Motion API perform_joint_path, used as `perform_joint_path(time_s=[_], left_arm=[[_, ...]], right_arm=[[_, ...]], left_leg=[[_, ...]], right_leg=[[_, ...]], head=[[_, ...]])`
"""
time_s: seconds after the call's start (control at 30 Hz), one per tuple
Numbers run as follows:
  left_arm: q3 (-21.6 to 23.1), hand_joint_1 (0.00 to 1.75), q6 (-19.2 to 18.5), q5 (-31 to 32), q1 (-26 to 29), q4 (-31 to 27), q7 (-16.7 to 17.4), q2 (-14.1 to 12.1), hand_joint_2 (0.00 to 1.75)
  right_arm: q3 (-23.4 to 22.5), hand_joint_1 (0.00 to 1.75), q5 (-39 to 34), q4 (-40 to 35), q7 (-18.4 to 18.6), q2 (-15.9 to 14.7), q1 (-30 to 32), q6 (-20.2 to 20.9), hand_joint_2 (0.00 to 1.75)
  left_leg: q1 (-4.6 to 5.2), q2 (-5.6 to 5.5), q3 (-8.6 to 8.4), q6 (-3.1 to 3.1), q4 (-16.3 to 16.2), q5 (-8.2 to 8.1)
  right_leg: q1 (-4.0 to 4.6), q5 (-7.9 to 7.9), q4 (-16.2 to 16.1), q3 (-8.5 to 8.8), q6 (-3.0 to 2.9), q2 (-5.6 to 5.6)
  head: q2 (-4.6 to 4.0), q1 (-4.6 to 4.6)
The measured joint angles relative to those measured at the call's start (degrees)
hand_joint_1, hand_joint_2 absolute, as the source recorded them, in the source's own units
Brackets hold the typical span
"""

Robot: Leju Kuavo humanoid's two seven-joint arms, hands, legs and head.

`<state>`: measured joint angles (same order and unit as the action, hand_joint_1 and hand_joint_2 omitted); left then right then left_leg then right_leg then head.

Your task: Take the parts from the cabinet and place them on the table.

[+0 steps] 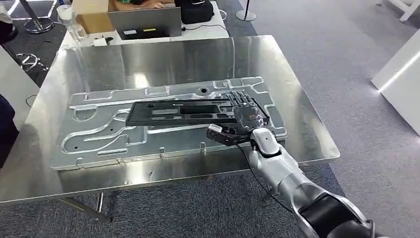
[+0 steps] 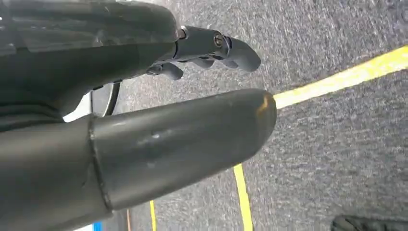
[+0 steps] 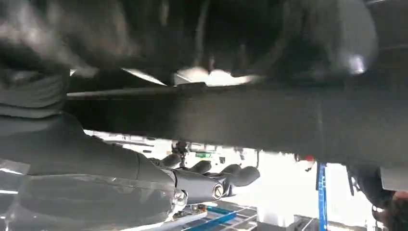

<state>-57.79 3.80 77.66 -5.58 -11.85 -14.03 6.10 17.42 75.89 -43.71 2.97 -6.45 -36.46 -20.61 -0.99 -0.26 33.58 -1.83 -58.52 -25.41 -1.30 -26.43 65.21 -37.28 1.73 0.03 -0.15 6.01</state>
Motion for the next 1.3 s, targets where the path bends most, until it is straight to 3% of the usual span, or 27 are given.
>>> perform_joint_path(time_s=[0.03, 0.07, 0.17, 0.23, 0.27, 0.33, 0.37, 0.4, 0.43, 0.47, 0.53, 0.57, 0.67, 0.7, 0.77, 0.83, 0.87, 0.9, 0.93, 0.97, 1.03, 1.07, 1.2, 1.23, 1.27, 1.3], left_arm=[[0.00, 0.00, -0.04, 0.02, 0.01, 0.00, 0.02, 0.02, 0.00], [0.00, 0.00, -0.07, 0.00, -0.06, 0.00, 0.07, 0.04, 0.00], [-0.02, 0.00, -0.17, 0.00, 0.03, 0.00, 0.15, 0.04, 0.00], [-0.02, 0.00, -0.28, 0.00, 0.00, 0.00, 0.13, 0.07, 0.00], [-0.02, 0.00, -0.33, 0.02, -0.02, 0.00, 0.09, 0.09, 0.00], [-0.07, 0.00, -0.37, 0.02, -0.08, 0.00, 0.09, 0.07, 0.00], [-0.11, 0.00, -0.39, 0.00, -0.07, 0.00, 0.09, 0.07, 0.00], [-0.15, 0.00, -0.44, 0.02, -0.03, 0.00, 0.09, 0.09, 0.00], [-0.17, 0.00, -0.50, 0.00, 0.02, 0.00, 0.09, 0.09, 0.00], [-0.20, 0.00, -0.52, -0.02, 0.03, 0.00, 0.13, 0.09, 0.00], [-0.24, 0.00, -0.55, -0.09, -0.04, 0.00, 0.17, 0.02, 0.00], [-0.28, 0.00, -0.61, -0.11, -0.14, 0.00, 0.20, -0.02, 0.00], [-0.33, 0.00, -0.72, -0.33, -0.25, 0.00, 0.28, 0.00, 0.00], [-0.35, 0.00, -0.74, -0.35, -0.25, 0.00, 0.33, 0.00, 0.00], [-0.37, 0.00, -0.74, -0.35, -0.23, 0.00, 0.52, 0.09, 0.00], [-0.39, 0.00, -0.74, -0.35, -0.29, 0.00, 0.55, 0.09, 0.00], [-0.39, 0.00, -0.74, -0.35, -0.28, 0.00, 0.59, 0.09, 0.00], [-0.39, 0.00, -0.74, -0.35, -0.25, 0.00, 0.63, 0.09, 0.00], [-0.42, 0.00, -0.76, -0.33, -0.22, 0.00, 0.70, 0.09, 0.00], [-0.42, 0.00, -0.79, -0.33, -0.22, 0.00, 0.70, 0.09, 0.00], [-0.42, 0.00, -0.81, -0.22, -0.29, 0.00, 0.70, 0.22, 0.00], [-0.42, 0.00, -0.83, -0.15, -0.29, 0.00, 0.70, 0.26, 0.00], [-0.48, 0.00, -0.85, 0.04, -0.42, 0.00, 0.70, 0.28, 0.00], [-0.57, 0.00, -0.85, 0.04, -0.40, 0.00, 0.70, 0.31, 0.00], [-0.72, 0.00, -0.85, 0.02, -0.39, 0.00, 0.70, 0.33, 0.00], [-0.81, 0.00, -0.83, 0.04, -0.46, 0.00, 0.70, 0.33, 0.00]], right_arm=[[0.02, 0.00, 0.65, -0.26, 0.30, 0.02, 0.00, -0.48, 1.75], [0.02, 0.00, 0.98, -0.55, 0.46, 0.18, -0.01, -0.74, 1.75], [0.02, 0.00, 1.57, -2.19, 0.57, 0.94, 0.51, -0.70, 1.75], [0.04, 0.00, 1.75, -4.18, 0.72, 1.42, 0.56, -0.13, 1.75], [0.13, 0.00, 1.83, -5.26, 0.72, 1.81, 0.51, 0.17, 1.75], [0.66, 0.00, 2.27, -7.15, 0.76, 2.41, 0.59, 1.10, 1.75], [0.92, 0.00, 2.49, -7.76, 0.79, 2.69, 0.67, 1.40, 1.75], [1.01, 0.00, 2.64, -8.35, 0.76, 2.84, 0.82, 1.64, 1.75], [1.36, 0.00, 2.97, -9.23, 0.76, 3.19, 0.84, 1.88, 1.75], [1.79, 0.00, 3.39, -9.95, 0.81, 3.26, 0.81, 2.01, 1.75], [2.45, 0.00, 3.93, -11.37, 1.03, 3.72, 0.71, 2.49, 1.75], [2.60, 0.00, 4.02, -11.89, 1.05, 3.98, 0.64, 2.69, 1.75], [3.45, 0.00, 4.13, -12.63, 1.40, 4.17, 0.39, 3.45, 1.75], [3.52, 0.00, 4.04, -12.87, 1.73, 4.20, 0.26, 3.59, 1.75], [3.58, 0.00, 3.61, -13.07, 1.94, 4.20, -0.08, 3.61, 1.75], [3.80, 0.00, 3.43, -13.07, 1.94, 4.20, -0.45, 3.63, 1.75], [3.89, 0.00, 3.43, -13.03, 1.94, 4.20, -0.38, 3.70, 1.75], [3.96, 0.00, 3.41, -13.00, 1.94, 4.20, -0.35, 3.85, 1.75], [4.17, 0.00, 3.32, -12.92, 1.94, 4.20, -0.39, 3.98, 1.75], [4.35, 0.00, 3.28, -12.92, 1.92, 4.20, -0.52, 4.05, 1.75], [4.63, 0.00, 2.99, -12.92, 1.70, 4.22, -1.14, 4.11, 1.75], [4.90, 0.00, 2.66, -12.92, 1.64, 4.22, -1.45, 4.11, 1.75], [6.71, 0.00, 2.10, -13.27, 1.22, 4.72, -1.72, 4.05, 1.75], [7.13, 0.00, 2.10, -13.86, 0.98, 5.09, -1.75, 4.00, 1.75], [7.65, 0.00, 2.08, -14.27, 0.94, 5.31, -1.89, 4.00, 1.75], [8.07, 0.00, 2.08, -14.65, 0.85, 5.64, -1.98, 4.02, 1.75]], left_leg=[[-0.01, -0.06, -0.01, 0.27, -0.11, -0.16], [0.29, -0.15, 0.24, 0.70, -0.32, -0.21], [0.22, -0.11, 0.17, 1.66, 0.09, 0.03], [0.00, -0.04, 0.49, 2.37, -0.79, -0.90], [0.08, -0.04, 1.47, 2.50, -3.06, -2.60], [0.04, -0.04, 5.83, 2.79, -12.54, -7.17], [0.05, -0.04, 7.58, 2.85, -16.10, -8.44], [0.05, -0.04, 8.81, 2.83, -18.44, -8.48], [0.05, -0.04, 8.27, 2.68, -17.04, -6.98], [0.06, -0.03, 6.33, 2.45, -12.98, -4.45], [0.16, -0.02, 0.94, 1.68, -2.12, 0.33], [0.56, 0.02, 0.05, 1.50, -0.56, -0.73], [0.74, -0.11, 0.35, 1.12, -0.35, -0.25], [0.47, -0.11, 0.24, 0.62, 0.14, 0.08], [0.12, 0.05, -0.04, -0.16, 0.83, 0.58], [0.10, 0.08, 0.11, -0.23, 0.80, 0.62], [0.11, 0.07, 0.16, -0.24, 0.77, 0.61], [0.11, 0.05, 0.18, -0.23, 0.71, 0.61], [0.08, 0.02, 0.17, -0.18, 0.61, 0.57], [0.05, -0.03, 0.16, -0.08, 0.43, 0.48], [-0.01, -0.10, 0.10, 0.28, -0.03, 0.11], [0.11, -0.10, 0.23, 0.54, -0.14, -0.05], [0.23, -0.08, 0.33, 1.90, 0.07, 0.17], [0.06, -0.05, 0.62, 2.27, -0.37, -0.41], [0.00, -0.03, 1.16, 2.49, -2.06, -1.65], [-0.01, -0.03, 2.85, 2.69, -5.82, -3.88]], right_leg=[[-0.06, 1.11, -5.08, 2.19, -0.18, -0.07], [0.58, 0.58, -5.82, 2.62, -0.50, -0.02], [0.82, 0.71, -5.67, 2.23, -1.38, 0.18], [0.19, 1.16, -6.38, 2.63, -2.29, 0.04], [0.21, 1.19, -6.46, 2.62, -2.70, 0.07], [0.48, 1.16, -6.45, 2.59, -3.04, 0.08], [0.58, 1.13, -6.42, 2.56, -3.08, 0.08], [0.72, 1.11, -6.38, 2.56, -3.11, 0.07], [0.82, 1.10, -6.30, 2.58, -3.13, 0.07], [0.90, 1.05, -6.21, 2.61, -3.17, 0.11], [1.07, 0.89, -6.02, 2.78, -3.07, 0.20], [1.48, 0.79, -5.92, 2.61, -2.84, 0.18], [1.16, 1.05, -6.11, 2.50, -2.02, 0.15], [1.34, 1.12, -6.19, 2.57, -1.58, 0.19], [1.07, -0.80, -4.04, 1.67, -1.04, 0.14], [0.78, -5.61, 5.02, -2.46, -0.52, 0.13], [0.68, -7.12, 9.14, -4.41, -0.32, 0.13], [0.56, -7.37, 11.50, -5.58, -0.19, 0.12], [0.41, -6.25, 10.92, -5.39, -0.10, 0.07], [0.33, -4.07, 7.85, -3.95, -0.08, 0.02], [0.17, 1.18, -3.02, 1.49, -0.31, -0.03], [0.28, 0.42, -5.30, 2.67, -0.58, -0.02], [0.97, 0.72, -5.77, 2.35, -1.88, 0.16], [0.43, 1.09, -6.34, 2.63, -2.44, 0.04], [0.46, 1.16, -6.48, 2.67, -2.81, 0.11], [0.48, 1.18, -6.48, 2.64, -3.13, 0.11]], head=[[-0.02, -0.02], [0.00, -0.02], [-0.02, -0.02], [-0.02, -0.02], [0.00, -0.04], [0.00, -0.04], [-0.02, -0.02], [-0.02, -0.04], [0.00, -0.02], [0.00, -0.04], [0.00, -0.04], [0.00, -0.02], [0.00, -0.02], [0.00, -0.02], [-0.02, 0.02], [-0.02, -0.02], [-0.02, -0.02], [0.00, -0.02], [0.00, 0.00], [0.00, -0.02], [0.00, 0.00], [-0.02, -0.02], [0.00, 0.00], [-0.02, -0.02], [0.00, -0.04], [0.00, -0.04]])
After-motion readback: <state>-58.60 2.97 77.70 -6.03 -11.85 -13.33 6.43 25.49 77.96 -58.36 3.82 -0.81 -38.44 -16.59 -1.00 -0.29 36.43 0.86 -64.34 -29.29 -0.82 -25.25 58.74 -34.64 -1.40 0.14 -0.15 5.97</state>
